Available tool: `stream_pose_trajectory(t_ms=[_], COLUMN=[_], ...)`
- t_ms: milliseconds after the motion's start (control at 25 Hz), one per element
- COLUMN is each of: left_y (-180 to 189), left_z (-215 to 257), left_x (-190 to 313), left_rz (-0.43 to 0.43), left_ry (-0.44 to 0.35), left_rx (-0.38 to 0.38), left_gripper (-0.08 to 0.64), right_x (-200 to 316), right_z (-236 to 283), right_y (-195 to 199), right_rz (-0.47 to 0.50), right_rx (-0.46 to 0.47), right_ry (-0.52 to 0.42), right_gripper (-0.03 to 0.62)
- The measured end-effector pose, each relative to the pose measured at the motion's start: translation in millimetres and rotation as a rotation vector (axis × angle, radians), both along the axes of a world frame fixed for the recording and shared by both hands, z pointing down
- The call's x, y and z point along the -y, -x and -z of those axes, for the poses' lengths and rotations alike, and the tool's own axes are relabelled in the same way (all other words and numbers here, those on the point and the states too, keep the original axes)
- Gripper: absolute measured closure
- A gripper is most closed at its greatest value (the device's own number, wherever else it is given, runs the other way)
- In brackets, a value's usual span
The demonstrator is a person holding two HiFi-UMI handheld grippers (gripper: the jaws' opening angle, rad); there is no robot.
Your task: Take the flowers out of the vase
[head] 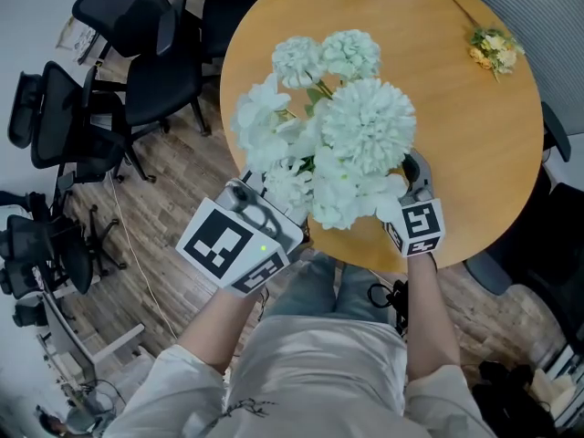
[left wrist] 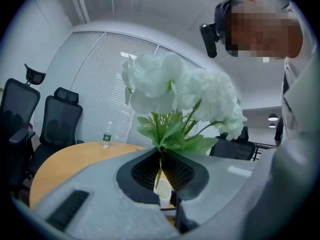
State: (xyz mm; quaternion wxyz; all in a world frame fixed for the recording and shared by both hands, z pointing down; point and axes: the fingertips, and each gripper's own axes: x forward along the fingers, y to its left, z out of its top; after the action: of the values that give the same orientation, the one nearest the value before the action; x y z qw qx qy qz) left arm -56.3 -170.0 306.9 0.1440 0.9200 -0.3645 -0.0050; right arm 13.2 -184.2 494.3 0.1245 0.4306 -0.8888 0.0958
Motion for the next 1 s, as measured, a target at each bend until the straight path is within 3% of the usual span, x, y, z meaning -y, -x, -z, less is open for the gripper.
stream_pose_trajectory(t_ms=[440,1000], left_y=[-6.4,25.0], left_z=[13.4,-2.0], left_x=[-11.4,-14.1], left_rz=[0.051,0.140], left_ry=[-0.037,-0.026], left_rx=[0.045,0.076], left_gripper=[0.543,0.543], right_x=[-7.1,-10.2], right_z=[-8.1,-4.1], right_y=[-28.5,-25.5], right_rz=[0.011,0.016], right_rx=[0.002,-0.006], right_ry=[-0.001,0.007], right_gripper=[0.304,0.304])
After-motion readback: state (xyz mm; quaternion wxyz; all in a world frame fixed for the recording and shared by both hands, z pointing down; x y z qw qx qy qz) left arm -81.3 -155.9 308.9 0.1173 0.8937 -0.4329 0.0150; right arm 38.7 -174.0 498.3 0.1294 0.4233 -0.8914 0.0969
